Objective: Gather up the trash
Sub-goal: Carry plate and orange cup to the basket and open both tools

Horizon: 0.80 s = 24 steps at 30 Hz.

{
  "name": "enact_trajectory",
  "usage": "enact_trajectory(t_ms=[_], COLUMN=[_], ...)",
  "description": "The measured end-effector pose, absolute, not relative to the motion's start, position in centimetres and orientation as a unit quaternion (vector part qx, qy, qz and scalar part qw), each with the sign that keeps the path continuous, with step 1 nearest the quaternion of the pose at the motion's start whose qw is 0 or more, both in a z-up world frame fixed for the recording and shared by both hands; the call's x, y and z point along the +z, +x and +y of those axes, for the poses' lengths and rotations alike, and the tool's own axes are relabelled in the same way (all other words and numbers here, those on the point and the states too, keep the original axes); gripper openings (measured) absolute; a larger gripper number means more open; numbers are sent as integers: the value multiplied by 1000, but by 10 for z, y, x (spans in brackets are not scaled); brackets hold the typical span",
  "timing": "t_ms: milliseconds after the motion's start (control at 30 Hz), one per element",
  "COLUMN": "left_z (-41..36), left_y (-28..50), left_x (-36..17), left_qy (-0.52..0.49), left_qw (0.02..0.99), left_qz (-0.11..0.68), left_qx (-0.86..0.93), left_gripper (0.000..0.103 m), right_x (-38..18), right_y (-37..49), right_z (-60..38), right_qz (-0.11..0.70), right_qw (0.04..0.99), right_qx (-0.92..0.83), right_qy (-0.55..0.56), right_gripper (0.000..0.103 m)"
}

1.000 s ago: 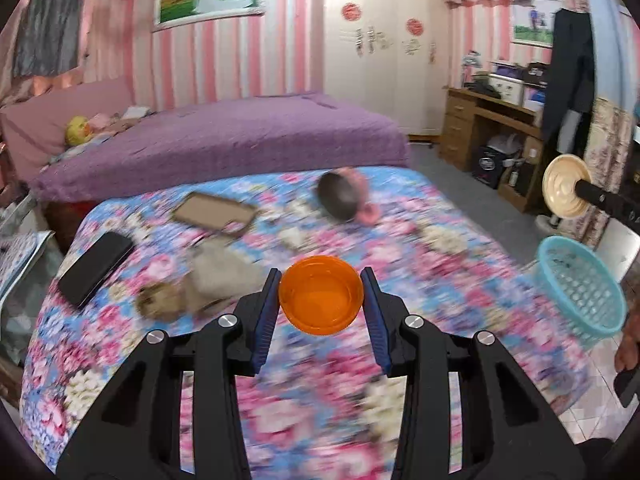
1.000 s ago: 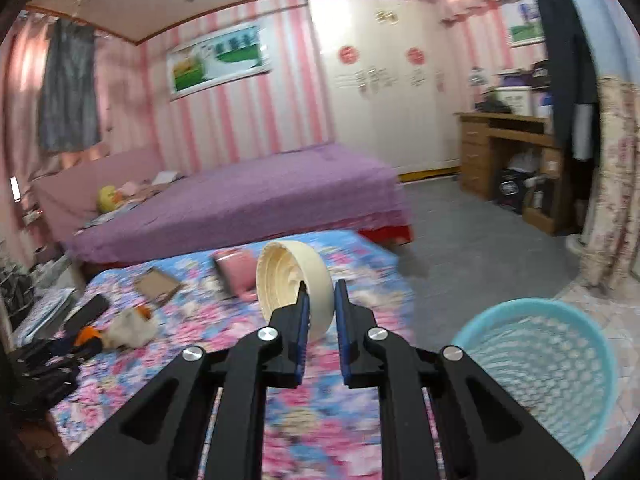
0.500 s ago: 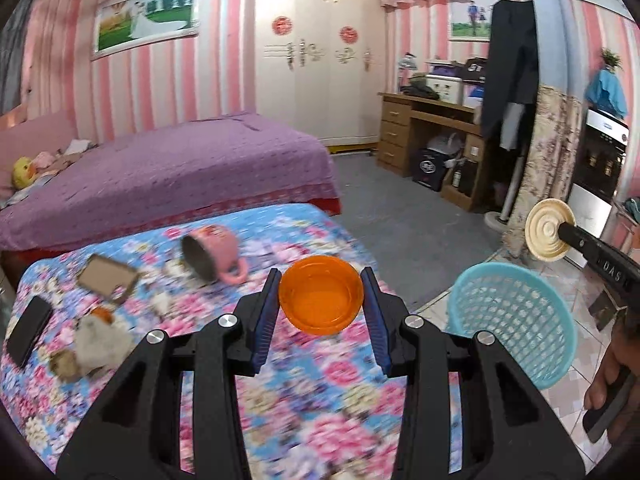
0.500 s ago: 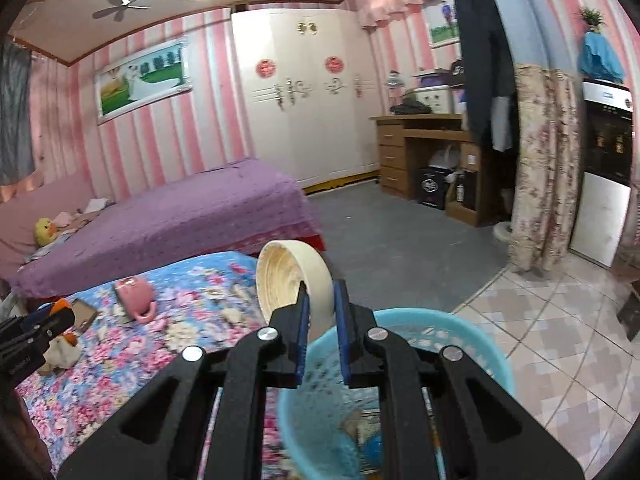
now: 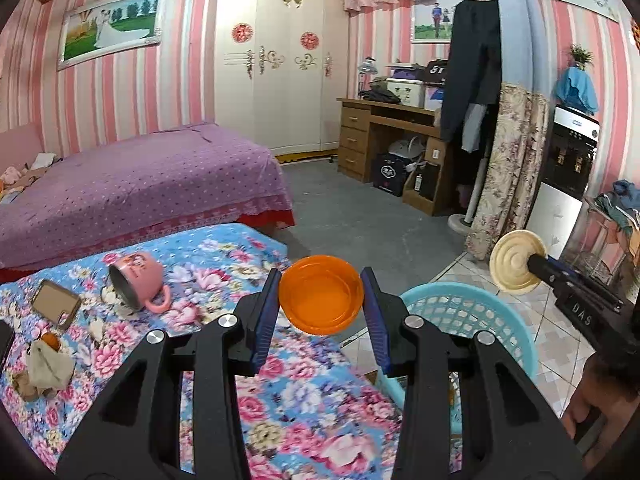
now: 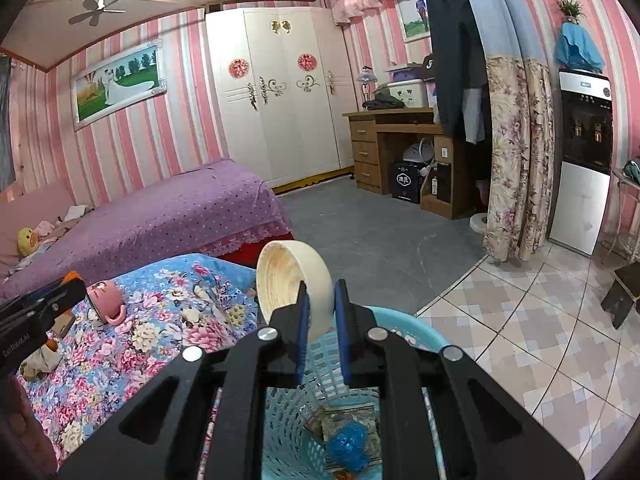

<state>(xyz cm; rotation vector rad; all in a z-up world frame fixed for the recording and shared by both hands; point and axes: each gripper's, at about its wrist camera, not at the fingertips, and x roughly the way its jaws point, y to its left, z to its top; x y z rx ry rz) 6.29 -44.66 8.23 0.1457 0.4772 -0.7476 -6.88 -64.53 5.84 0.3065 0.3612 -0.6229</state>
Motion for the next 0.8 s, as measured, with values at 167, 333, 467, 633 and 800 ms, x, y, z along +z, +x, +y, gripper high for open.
enact_trajectory(t_ms=[167,333,467,633,800], left_z=[-458,-470,-484,-505,-522], left_y=[59,56,53,47,37], left_x=[83,80,78,73,64], left_qy=[76,71,70,69,72], left_qw=[896,890,882,869,846], left_qz=[229,234,240,244,256], left_qx=[-373,-385,-400,-425,-463], left_gripper=[39,39,39,39,48], right_x=[57,56,56,60,60], right_y=[-70,-69,-73,-91,-103], right_z=[-647,-646,-649,-659,-669], right_qz=[179,181,172,142,124], right_qw=[923,922,919,911,901], right_qx=[-303,-300,-314,-342,-367], right_qy=[159,164,164,179,196], right_gripper=[13,15,40,45,50])
